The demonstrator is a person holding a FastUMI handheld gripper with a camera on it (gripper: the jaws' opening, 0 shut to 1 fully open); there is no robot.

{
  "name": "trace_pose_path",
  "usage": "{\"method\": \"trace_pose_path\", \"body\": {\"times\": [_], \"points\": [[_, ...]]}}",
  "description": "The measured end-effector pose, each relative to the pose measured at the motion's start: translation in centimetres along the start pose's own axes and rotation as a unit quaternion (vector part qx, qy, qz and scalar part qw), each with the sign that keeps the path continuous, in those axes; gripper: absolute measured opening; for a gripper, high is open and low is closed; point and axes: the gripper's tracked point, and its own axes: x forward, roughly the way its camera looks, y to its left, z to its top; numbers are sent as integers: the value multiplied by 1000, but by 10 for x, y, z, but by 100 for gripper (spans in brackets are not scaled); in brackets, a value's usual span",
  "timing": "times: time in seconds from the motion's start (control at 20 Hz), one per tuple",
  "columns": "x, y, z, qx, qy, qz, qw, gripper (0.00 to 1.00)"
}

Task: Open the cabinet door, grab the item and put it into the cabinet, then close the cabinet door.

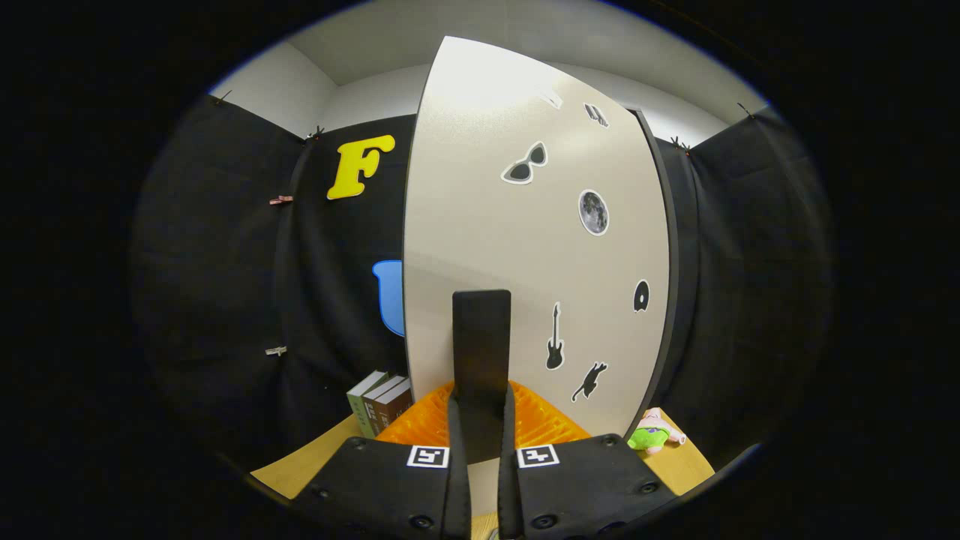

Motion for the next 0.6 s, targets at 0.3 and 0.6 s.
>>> {"method": "trace_pose_path", "body": {"times": [0.3,0.6], "points": [[-27,-19,4,-7,2,60,998,18],[-48,-43,5,2,-5,94,996,18]]}}
